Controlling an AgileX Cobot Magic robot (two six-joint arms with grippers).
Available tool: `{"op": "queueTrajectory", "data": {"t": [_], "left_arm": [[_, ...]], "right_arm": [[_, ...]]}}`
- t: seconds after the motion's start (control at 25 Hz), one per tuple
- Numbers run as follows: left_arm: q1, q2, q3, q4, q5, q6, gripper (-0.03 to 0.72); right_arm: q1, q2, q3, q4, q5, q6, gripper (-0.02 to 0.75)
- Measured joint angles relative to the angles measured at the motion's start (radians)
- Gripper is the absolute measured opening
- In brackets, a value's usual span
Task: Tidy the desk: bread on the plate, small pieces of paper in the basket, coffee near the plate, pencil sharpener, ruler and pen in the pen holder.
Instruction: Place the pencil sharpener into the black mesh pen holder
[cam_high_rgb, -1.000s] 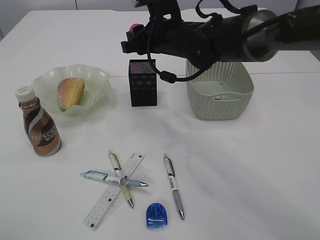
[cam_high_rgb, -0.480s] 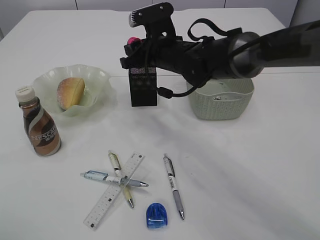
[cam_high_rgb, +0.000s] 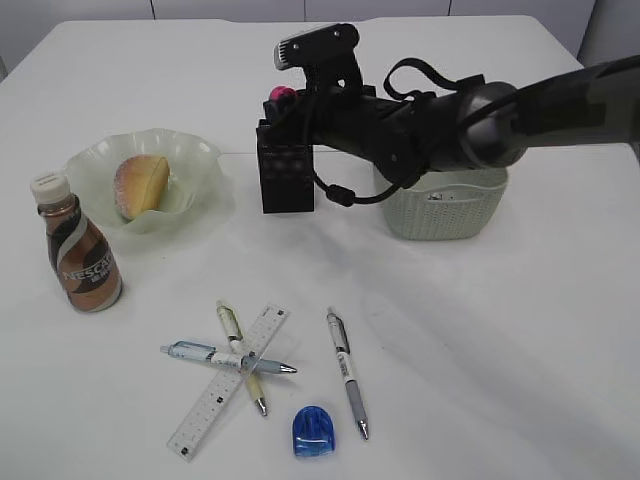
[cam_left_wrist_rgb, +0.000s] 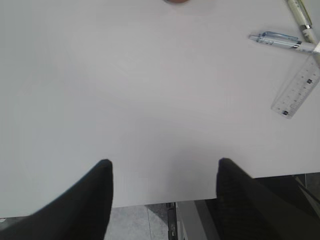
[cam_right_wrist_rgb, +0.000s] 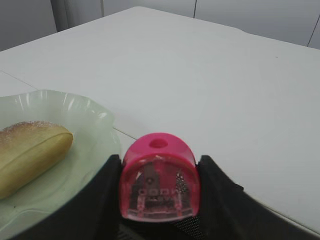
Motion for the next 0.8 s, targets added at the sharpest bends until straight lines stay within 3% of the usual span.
{"op": "queueTrajectory", "data": {"t": [0.8], "left_arm": [[0.000, 0.000, 0.000, 0.001, 0.000, 0.000, 0.466]], "right_arm": [[-0.037, 0.010, 0.000, 0.026, -0.011, -0.003, 0.304]]}}
